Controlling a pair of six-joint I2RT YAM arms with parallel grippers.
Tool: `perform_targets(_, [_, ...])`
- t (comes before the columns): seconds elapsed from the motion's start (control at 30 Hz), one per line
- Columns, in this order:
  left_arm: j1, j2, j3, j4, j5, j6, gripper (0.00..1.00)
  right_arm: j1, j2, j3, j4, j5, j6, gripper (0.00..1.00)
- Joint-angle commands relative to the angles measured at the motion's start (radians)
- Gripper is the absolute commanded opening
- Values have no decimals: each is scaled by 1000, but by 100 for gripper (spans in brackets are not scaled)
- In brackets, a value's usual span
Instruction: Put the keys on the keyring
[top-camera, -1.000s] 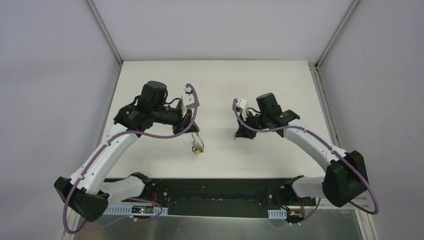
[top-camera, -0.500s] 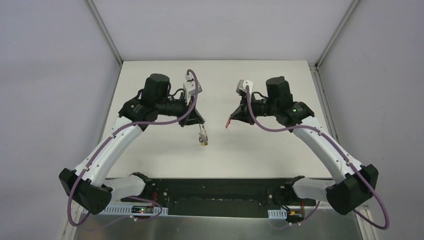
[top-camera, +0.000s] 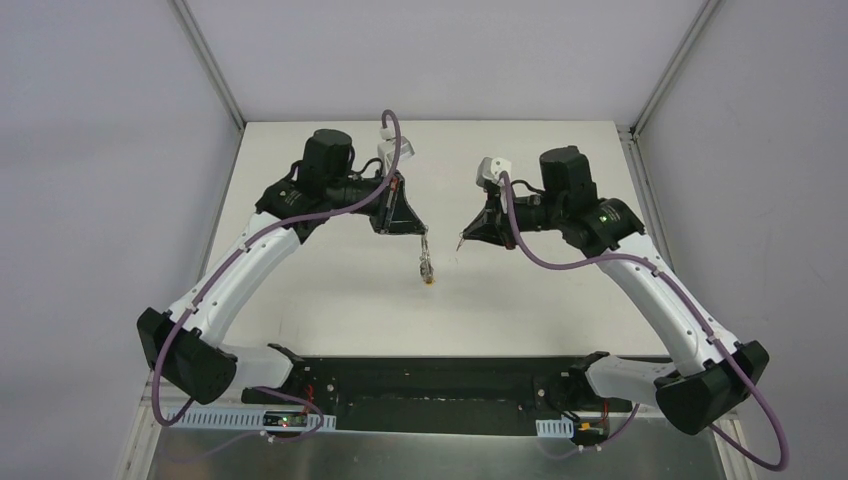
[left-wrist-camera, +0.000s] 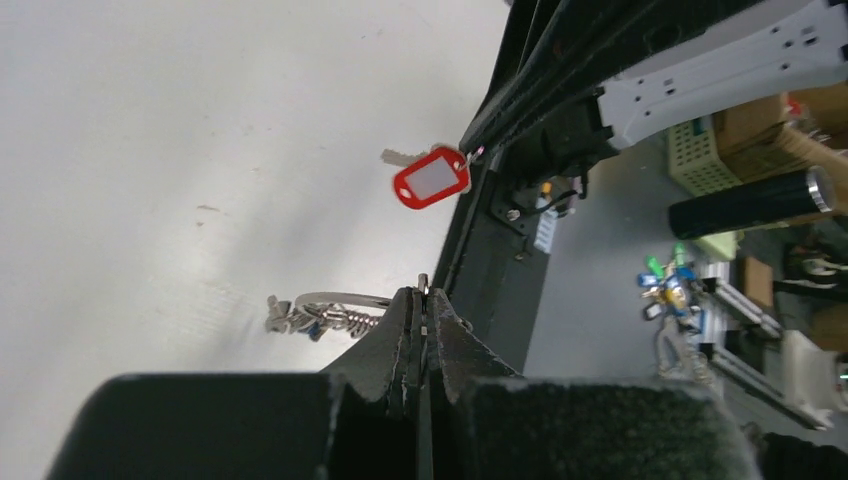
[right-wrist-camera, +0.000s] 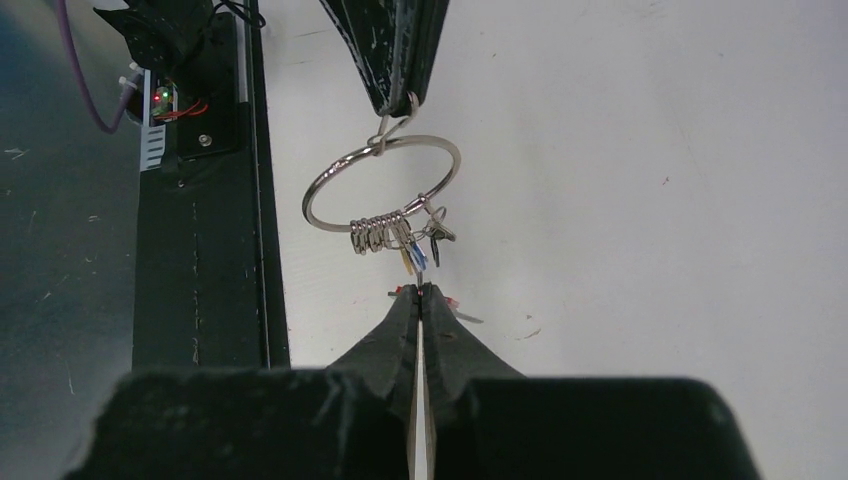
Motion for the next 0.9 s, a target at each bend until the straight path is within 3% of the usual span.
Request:
perform_targets(0.0, [-1,45,36,180,155,-251,0,10,-42,33,-40,-51,-40,0])
perform_targets(0.13, [-13,69,34,260,181,-356,0,12,-59,-2,-23,-55,-45,0])
perform_targets(0.5, [-92,43,-49,377,176,-473,0,29,-148,-81,24,-102,-57,0])
perform_targets(0.87, [-130,68,-115,508,195,-556,0,36,-137,-86,52,-118,-49,0])
